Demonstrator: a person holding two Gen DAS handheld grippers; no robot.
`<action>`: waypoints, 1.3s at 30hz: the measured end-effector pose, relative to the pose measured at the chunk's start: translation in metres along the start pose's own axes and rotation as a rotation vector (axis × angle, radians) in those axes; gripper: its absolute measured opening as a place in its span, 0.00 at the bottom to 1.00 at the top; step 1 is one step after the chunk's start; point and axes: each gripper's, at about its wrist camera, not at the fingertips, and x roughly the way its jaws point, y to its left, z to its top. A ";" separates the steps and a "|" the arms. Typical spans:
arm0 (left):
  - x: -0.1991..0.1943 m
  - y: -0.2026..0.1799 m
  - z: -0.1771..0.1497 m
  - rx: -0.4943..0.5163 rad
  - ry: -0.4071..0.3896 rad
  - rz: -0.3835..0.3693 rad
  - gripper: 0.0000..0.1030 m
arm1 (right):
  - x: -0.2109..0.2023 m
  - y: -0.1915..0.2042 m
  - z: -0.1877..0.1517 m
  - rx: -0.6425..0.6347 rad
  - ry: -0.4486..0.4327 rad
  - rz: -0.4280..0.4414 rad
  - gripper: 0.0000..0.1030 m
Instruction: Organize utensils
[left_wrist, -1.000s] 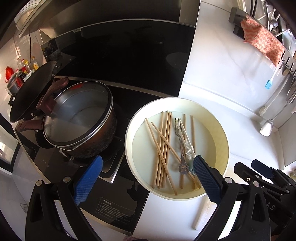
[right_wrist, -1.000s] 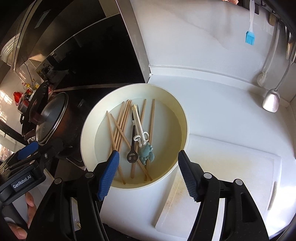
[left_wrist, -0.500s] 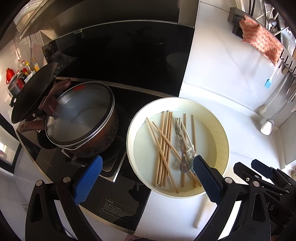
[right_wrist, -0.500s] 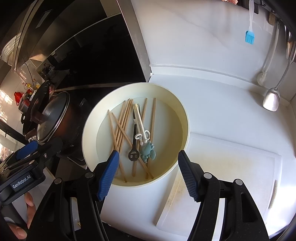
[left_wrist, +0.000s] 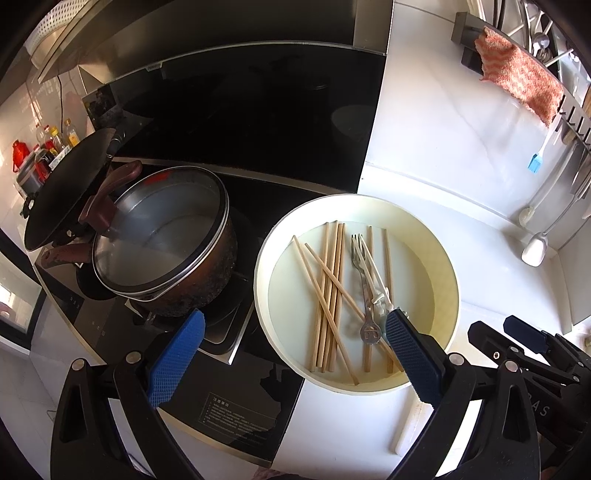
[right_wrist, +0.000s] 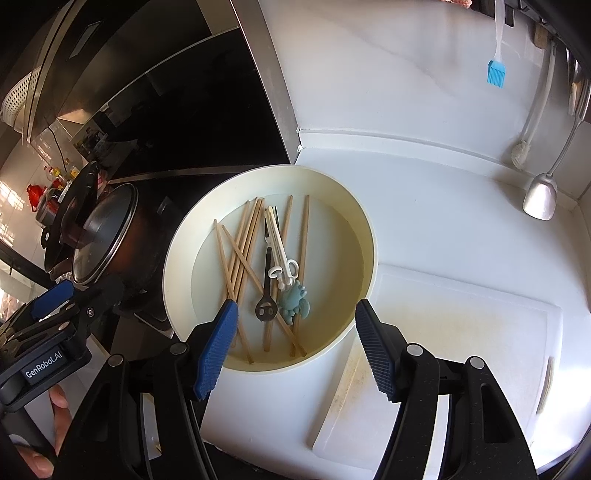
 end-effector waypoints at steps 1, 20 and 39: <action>0.000 0.000 0.000 0.002 -0.002 0.002 0.94 | 0.000 0.000 0.000 0.000 0.000 0.001 0.61; -0.003 0.001 0.000 0.011 -0.010 0.011 0.94 | 0.001 0.001 -0.001 -0.007 0.001 0.007 0.61; -0.006 0.004 -0.003 0.002 -0.028 -0.017 0.94 | 0.000 0.004 -0.003 -0.013 -0.001 0.008 0.61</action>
